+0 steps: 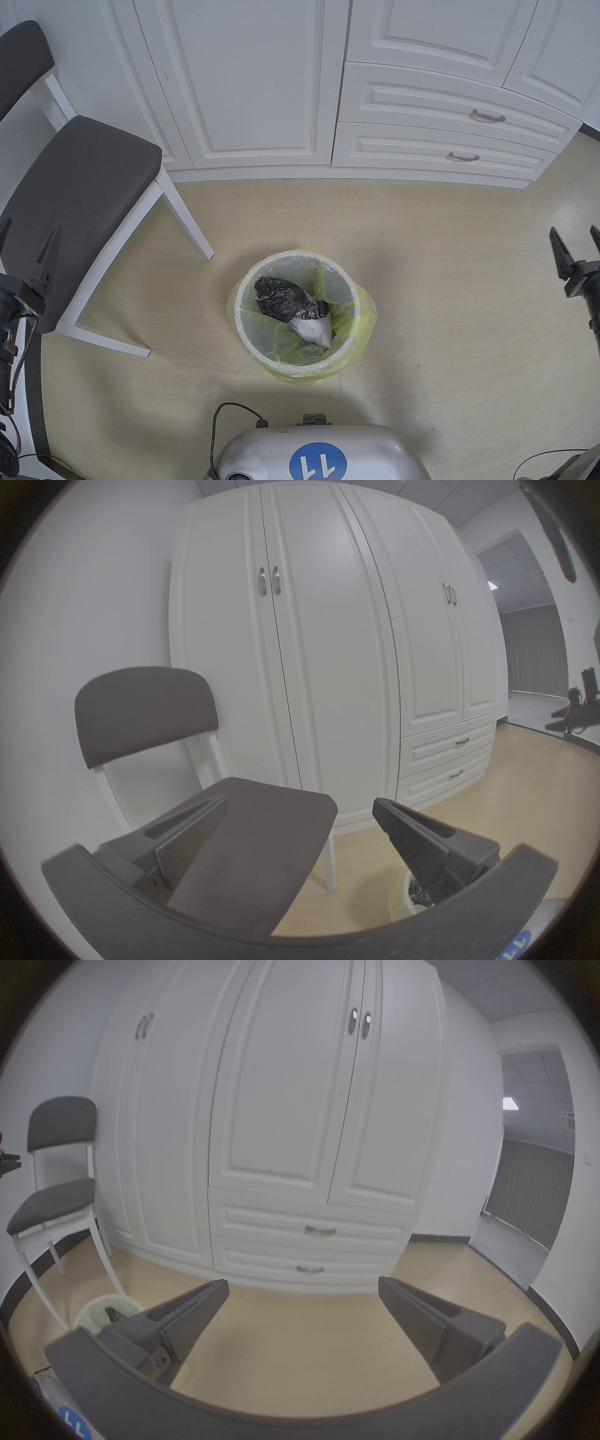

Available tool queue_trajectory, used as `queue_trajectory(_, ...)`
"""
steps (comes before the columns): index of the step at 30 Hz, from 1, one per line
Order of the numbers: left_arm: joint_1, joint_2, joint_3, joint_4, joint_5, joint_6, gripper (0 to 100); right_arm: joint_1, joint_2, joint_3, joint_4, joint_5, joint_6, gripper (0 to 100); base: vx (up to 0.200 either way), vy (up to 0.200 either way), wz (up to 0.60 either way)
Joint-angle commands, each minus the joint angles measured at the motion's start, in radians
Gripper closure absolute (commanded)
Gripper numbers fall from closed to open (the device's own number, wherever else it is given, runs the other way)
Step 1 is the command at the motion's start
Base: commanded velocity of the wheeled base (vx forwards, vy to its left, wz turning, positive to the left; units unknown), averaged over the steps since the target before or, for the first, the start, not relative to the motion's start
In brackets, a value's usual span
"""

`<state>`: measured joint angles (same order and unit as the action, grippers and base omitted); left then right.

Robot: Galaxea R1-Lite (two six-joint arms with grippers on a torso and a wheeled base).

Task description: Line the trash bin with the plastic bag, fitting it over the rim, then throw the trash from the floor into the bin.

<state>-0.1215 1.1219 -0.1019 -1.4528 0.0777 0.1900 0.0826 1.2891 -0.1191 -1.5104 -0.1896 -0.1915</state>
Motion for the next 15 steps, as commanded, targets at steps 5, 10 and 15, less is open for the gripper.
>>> queue_trajectory(5, 0.02, -0.418, -0.219, 0.525, -0.002, 0.008, 0, -0.152, -0.407, -0.146, 0.368, 0.098, 0.064, 0, 0.0, 0.0, 0.0)
queue_trajectory(10, 0.023, -0.579, -0.349, 0.83, -0.009, 0.002, 0, -0.147, -0.548, -0.255, 0.463, 0.104, 0.145, 0, 0.0, 0.0, 0.0)
queue_trajectory(15, 0.04, -0.631, -0.403, 0.908, -0.009, 0.0, 0, -0.144, -0.686, -0.323, 0.618, 0.153, 0.173, 0, 0.0, 0.0, 0.0)
